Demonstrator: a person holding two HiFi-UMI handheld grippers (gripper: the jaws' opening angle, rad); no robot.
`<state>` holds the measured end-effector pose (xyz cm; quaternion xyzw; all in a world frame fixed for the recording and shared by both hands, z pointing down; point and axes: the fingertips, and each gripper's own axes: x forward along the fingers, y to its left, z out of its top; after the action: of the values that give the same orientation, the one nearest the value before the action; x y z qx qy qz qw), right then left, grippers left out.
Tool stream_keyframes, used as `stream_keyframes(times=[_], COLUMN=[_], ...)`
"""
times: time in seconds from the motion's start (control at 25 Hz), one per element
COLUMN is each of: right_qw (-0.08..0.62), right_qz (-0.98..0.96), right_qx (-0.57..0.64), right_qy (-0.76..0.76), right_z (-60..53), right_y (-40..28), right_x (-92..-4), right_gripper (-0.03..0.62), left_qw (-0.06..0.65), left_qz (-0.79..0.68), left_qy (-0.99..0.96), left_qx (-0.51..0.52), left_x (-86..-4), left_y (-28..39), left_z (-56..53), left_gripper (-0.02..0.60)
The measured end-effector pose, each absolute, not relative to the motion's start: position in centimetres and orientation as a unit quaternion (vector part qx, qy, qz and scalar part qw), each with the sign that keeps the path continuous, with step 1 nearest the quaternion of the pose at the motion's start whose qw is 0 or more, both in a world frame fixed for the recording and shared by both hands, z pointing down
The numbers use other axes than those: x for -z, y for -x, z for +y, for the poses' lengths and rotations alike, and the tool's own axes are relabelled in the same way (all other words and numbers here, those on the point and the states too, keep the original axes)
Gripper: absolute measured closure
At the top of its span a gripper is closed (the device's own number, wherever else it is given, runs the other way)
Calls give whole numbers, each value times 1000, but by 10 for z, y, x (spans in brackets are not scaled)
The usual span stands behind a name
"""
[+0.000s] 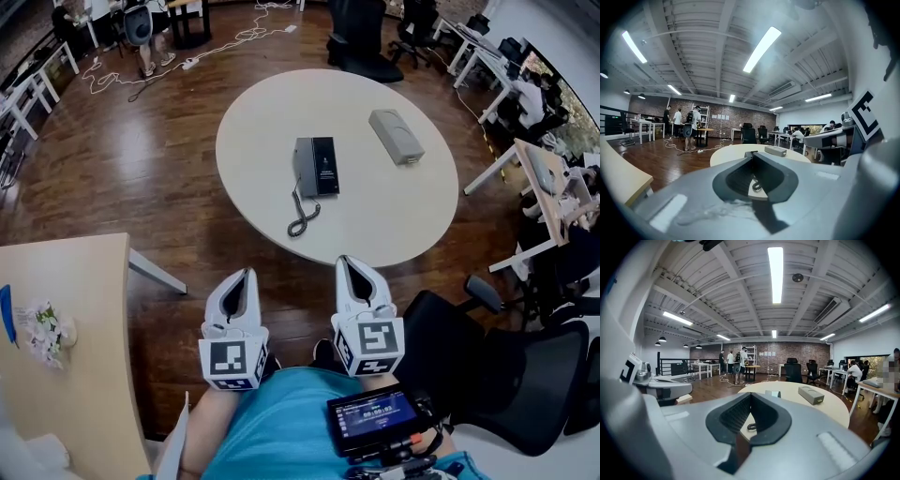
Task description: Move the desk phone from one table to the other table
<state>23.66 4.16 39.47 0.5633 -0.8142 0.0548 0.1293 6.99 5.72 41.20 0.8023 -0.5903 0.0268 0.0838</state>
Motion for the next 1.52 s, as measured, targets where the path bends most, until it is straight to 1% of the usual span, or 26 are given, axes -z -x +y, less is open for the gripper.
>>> stream_keyframes(times=[0.2,0.44,0.88,1.08,1.28,1.32,1.4,1.52], right_qw=[126,126,115,122,139,144,152,168], right_qz=[-809,-800,-811,-821,-837,-840,-844,-849], right_qx=[-48,-52,-54,-65,-80,-86,-101,-130], right_qy=[-572,-584,-571,-554,-523,-516,-505,-485], right_z=[31,0,-125,-183,-232,-242,-257,-275], right_y=[-236,-255,-277,-290,-298,-299,-300,-299], right_x=[-393,-398,-404,-412,-427,-432,-444,-472], right_gripper=[600,600,600,594,561,546,514,502], left_qw=[84,66,58,80,94,103,131,180], left_qz=[-570,-574,-588,-585,-594,-592,-580,-548], left_qy=[-817,-816,-806,-806,-797,-798,-803,-816], left_qx=[-14,-18,-32,-38,-45,-44,-41,-36], left_x=[-404,-397,-392,-402,-419,-425,-441,-471], left_y=[-68,-72,-101,-123,-138,-141,-149,-158], left_z=[42,5,-115,-175,-221,-229,-242,-256], left_gripper=[563,552,554,549,503,491,459,397])
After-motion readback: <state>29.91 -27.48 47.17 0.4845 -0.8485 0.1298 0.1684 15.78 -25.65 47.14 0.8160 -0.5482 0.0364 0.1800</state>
